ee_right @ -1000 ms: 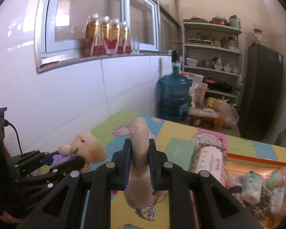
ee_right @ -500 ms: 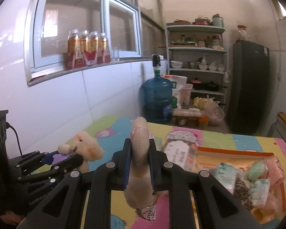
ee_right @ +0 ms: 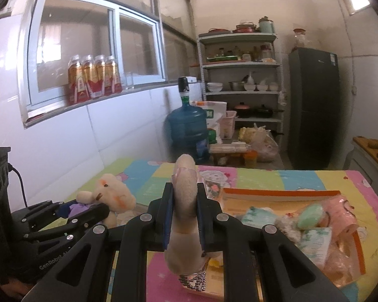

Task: Organize soft objects
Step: 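Carry the teddy bear with the left tool while the right carries the bunny to the tray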

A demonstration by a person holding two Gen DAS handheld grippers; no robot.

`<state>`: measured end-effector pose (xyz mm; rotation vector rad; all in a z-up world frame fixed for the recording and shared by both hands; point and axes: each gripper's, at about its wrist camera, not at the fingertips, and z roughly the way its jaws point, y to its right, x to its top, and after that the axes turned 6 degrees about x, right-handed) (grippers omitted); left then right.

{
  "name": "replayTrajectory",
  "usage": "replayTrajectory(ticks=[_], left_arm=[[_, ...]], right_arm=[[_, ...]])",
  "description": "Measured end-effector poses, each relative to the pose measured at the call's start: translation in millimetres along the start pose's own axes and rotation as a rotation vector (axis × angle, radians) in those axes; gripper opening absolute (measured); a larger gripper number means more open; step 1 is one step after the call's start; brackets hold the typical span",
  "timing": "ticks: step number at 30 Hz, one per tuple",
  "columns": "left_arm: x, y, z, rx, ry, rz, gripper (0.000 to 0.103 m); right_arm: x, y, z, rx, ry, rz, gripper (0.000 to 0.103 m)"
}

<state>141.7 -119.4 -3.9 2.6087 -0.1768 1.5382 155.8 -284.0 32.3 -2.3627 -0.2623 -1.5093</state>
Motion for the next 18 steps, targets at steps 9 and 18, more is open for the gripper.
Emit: replayTrajectory(ticks=[9, 18], left_arm=[[4, 29, 12, -0.026, -0.009, 0.025, 0.034], [6, 61, 24, -0.080, -0.015, 0.045, 0.034]], right_arm=[[-7, 32, -17, -0.032, 0.004, 0.031, 0.017], [-15, 67, -37, -0.093, 0.023, 0.071, 0.017]])
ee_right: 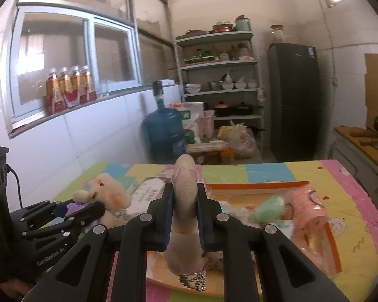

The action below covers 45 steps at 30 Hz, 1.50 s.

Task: Organize soft objects
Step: 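Carry the teddy bear with the left tool while the right carries the bunny to the tray, then lower the teddy bear into the tray with the left tool while the right lowers the bunny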

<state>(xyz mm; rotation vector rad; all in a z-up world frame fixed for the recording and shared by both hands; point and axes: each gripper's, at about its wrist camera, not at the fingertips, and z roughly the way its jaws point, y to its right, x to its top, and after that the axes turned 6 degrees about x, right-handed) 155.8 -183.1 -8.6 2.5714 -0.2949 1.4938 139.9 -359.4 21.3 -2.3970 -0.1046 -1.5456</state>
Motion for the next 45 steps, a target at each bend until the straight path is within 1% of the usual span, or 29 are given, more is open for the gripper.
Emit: replayTrajectory(ticks=[7, 13, 20, 25, 31, 34, 45], left_arm=[[1, 27, 18, -0.047, -0.021, 0.015, 0.034], [1, 53, 35, -0.094, -0.041, 0.034, 0.034], [3, 83, 53, -0.137, -0.060, 0.058, 0.034], [5, 99, 63, -0.160, -0.059, 0.065, 0.034], [9, 117, 79, -0.182, -0.065, 0.078, 0.034], [11, 123, 88, -0.182, -0.068, 0.086, 0.034], [5, 137, 122, -0.177, -0.130, 0.095, 0.034]], right_arm=[[-2, 32, -10, -0.050, 0.008, 0.040, 0.017], [-8, 63, -15, -0.097, -0.003, 0.073, 0.017], [-16, 90, -16, -0.126, -0.023, 0.107, 0.017], [-22, 107, -18, -0.148, -0.027, 0.123, 0.017], [-25, 121, -15, -0.162, -0.032, 0.138, 0.017], [-24, 125, -9, -0.155, -0.036, 0.143, 0.018], [-26, 142, 19, -0.132, -0.056, 0.168, 0.018]])
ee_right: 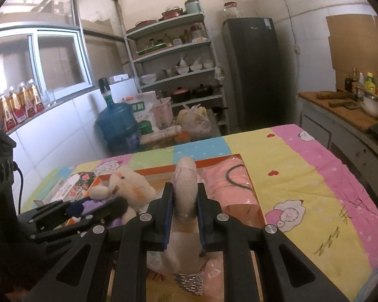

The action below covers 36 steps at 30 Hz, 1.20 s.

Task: Organize soft objects
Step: 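Lower the teddy bear into the tray with the left tool while the right lowers the bunny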

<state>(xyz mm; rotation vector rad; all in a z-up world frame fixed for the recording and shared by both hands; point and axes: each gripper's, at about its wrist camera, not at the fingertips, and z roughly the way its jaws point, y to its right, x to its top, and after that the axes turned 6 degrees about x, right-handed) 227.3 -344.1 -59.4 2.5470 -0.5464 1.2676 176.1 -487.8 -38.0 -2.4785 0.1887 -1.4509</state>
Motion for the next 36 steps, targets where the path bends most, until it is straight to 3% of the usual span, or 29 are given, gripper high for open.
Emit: replayTrajectory(ticks=[14, 16, 18, 23, 30, 36], left_arm=[[-4, -4, 17, -0.019, -0.044, -0.022, 0.035], [-3, -4, 16, -0.030, -0.044, -0.026, 0.035], [-3, -4, 15, -0.024, -0.045, -0.025, 0.038], [-2, -6, 8, -0.026, -0.027, -0.036, 0.056], [-2, -8, -4, -0.019, 0.004, -0.038, 0.064], [-1, -10, -17, -0.002, 0.027, -0.042, 0.065]], right_arm=[[-1, 4, 23, 0.043, -0.039, 0.007, 0.020], [-1, 4, 24, 0.047, -0.041, 0.007, 0.025], [-1, 3, 25, 0.053, -0.044, 0.011, 0.036], [-1, 2, 25, 0.055, -0.041, 0.013, 0.045], [0, -2, 19, 0.067, -0.022, 0.017, 0.052], [3, -10, 7, 0.061, 0.001, 0.004, 0.056]])
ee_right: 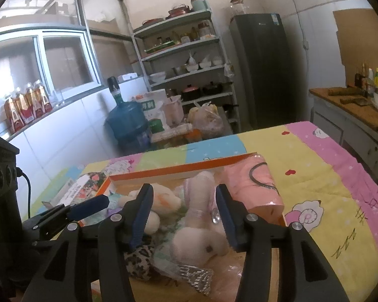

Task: Organize soft objects
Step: 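Lower the teddy bear into the tray with the left tool while the right lowers the bunny, then open both tools and withdraw them from the tray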

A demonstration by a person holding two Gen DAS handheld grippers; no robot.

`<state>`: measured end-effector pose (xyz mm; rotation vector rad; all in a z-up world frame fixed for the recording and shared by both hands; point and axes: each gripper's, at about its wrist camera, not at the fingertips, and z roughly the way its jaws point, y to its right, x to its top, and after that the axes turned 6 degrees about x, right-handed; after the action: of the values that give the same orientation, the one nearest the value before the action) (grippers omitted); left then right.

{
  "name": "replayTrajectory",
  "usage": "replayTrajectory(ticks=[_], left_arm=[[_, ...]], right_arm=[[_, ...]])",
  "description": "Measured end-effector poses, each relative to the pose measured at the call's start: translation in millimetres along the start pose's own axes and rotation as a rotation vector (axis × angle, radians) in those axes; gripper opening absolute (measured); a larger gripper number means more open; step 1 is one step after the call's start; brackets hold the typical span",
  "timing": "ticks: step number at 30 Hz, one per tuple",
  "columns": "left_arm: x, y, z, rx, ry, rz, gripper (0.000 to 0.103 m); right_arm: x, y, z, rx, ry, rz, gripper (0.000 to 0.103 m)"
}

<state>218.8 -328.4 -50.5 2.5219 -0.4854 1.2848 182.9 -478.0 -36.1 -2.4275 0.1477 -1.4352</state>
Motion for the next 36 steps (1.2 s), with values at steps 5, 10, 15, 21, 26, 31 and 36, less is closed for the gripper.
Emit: replayTrajectory(ticks=[5, 10, 15, 21, 26, 31, 36], left_arm=[[0, -7, -15, 0.025, 0.028, -0.014, 0.065], [0, -16, -36, 0.072, 0.072, -0.017, 0.065], [-1, -28, -58, 0.118, 0.107, -0.028, 0.065], [-8, -43, -87, 0.180, 0.140, -0.033, 0.065], [-18, -51, -118, 0.255, 0.204, -0.032, 0.065], [-25, -68, -143, 0.248, 0.222, -0.060, 0.065], [-35, -84, -170, 0.271, 0.242, -0.078, 0.069]], right_arm=[[2, -8, -12, -0.016, 0.020, -0.011, 0.058], [4, -21, -23, -0.026, 0.038, -0.026, 0.058], [3, -36, -34, -0.045, 0.063, -0.041, 0.058], [-2, -66, -47, -0.122, 0.095, -0.091, 0.075], [-11, -92, -53, -0.146, 0.101, -0.124, 0.075], [-19, -117, -60, -0.136, 0.117, -0.138, 0.079], [-29, -144, -72, -0.143, 0.156, -0.150, 0.081]])
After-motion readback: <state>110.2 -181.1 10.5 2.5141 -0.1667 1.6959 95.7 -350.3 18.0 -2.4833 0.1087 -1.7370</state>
